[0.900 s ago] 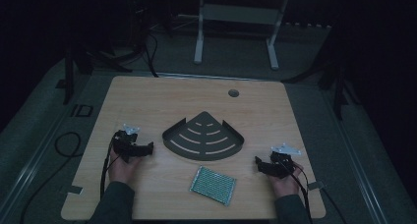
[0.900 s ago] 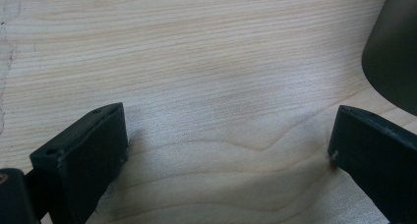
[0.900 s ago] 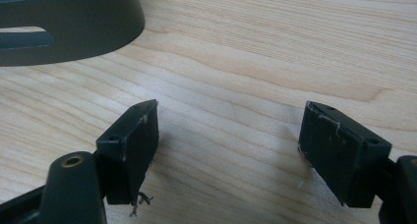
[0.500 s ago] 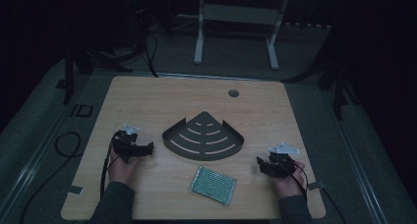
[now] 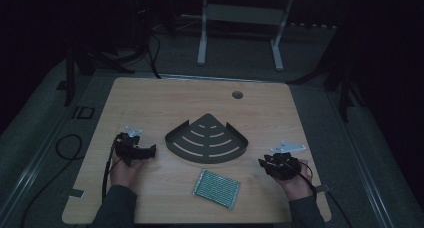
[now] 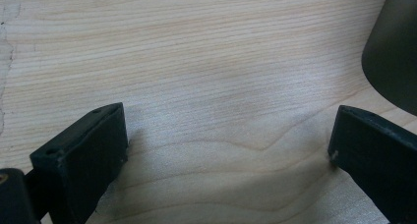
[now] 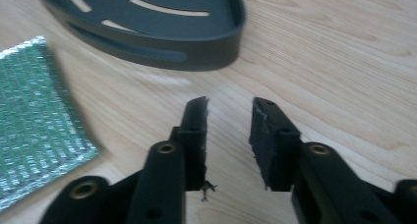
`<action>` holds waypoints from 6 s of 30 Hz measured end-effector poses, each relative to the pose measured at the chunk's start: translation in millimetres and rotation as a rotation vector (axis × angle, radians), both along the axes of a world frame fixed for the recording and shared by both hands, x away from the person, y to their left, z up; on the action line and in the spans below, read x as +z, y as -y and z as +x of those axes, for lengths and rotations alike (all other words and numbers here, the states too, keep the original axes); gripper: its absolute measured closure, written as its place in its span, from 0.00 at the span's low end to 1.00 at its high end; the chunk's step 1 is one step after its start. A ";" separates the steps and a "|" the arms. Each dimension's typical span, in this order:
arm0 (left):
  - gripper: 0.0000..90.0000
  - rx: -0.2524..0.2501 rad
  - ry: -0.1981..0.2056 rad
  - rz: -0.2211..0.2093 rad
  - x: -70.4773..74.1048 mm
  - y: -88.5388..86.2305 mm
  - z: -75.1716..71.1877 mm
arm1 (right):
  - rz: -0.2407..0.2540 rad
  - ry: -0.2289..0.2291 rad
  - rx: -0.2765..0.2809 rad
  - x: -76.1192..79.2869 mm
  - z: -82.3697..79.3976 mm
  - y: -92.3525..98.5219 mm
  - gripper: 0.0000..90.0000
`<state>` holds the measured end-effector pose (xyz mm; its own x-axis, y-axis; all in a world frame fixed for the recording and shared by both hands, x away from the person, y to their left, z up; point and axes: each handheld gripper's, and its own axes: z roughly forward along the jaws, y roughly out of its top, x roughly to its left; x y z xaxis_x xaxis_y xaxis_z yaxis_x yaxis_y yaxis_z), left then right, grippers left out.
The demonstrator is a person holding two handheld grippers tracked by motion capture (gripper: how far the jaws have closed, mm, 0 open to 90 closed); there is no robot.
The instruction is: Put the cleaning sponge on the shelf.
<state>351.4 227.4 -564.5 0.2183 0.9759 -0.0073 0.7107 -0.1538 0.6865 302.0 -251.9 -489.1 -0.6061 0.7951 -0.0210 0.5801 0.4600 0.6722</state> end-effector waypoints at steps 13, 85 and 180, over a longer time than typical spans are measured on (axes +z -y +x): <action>0.02 0.000 0.000 0.000 0.0 0.0 0.0 | -0.029 -0.064 0.195 10.2 -3.2 -43.1 1.00; 0.02 0.000 0.000 0.000 0.0 0.0 0.0 | -0.131 -0.149 0.063 -22.8 10.6 14.6 0.98; 0.02 0.000 0.000 -0.001 0.0 0.0 0.0 | -0.329 -0.498 0.164 32.4 101.1 6.6 1.00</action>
